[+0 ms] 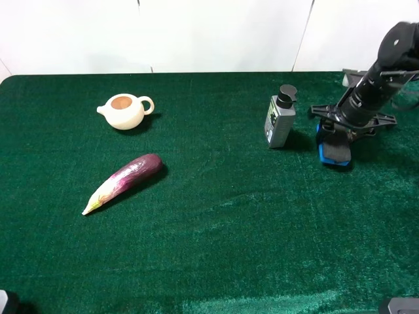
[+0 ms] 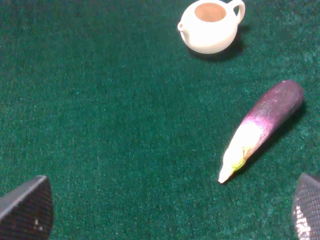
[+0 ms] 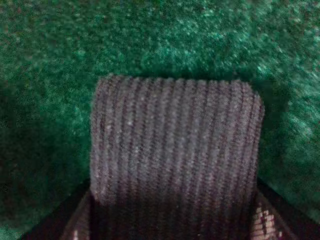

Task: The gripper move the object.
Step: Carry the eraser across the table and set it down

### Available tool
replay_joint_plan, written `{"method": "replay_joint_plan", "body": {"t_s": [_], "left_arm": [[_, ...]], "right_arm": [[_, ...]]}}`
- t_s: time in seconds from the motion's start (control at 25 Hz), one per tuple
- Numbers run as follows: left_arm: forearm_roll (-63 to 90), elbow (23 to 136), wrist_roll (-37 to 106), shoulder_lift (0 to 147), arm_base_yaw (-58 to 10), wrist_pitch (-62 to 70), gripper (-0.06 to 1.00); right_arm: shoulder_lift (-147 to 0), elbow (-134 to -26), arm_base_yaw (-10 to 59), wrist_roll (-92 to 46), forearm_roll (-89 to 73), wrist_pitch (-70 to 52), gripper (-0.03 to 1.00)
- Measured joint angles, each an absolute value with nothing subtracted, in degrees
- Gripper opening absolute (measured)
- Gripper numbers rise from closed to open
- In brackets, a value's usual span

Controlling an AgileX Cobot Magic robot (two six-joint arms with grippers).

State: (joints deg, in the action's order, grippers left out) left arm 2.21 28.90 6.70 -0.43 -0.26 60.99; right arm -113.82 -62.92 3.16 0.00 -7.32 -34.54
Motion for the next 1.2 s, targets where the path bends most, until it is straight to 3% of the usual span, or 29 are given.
{"method": "replay_joint_plan", "body": {"t_s": [1.2], "left_arm": [[2.2,28.9,6.7,-0.4,-0.3,61.0,0.97]], "right_arm": [[-88.7,-63.4,3.2,5.1,-4.9,-55.6,0.41]]}}
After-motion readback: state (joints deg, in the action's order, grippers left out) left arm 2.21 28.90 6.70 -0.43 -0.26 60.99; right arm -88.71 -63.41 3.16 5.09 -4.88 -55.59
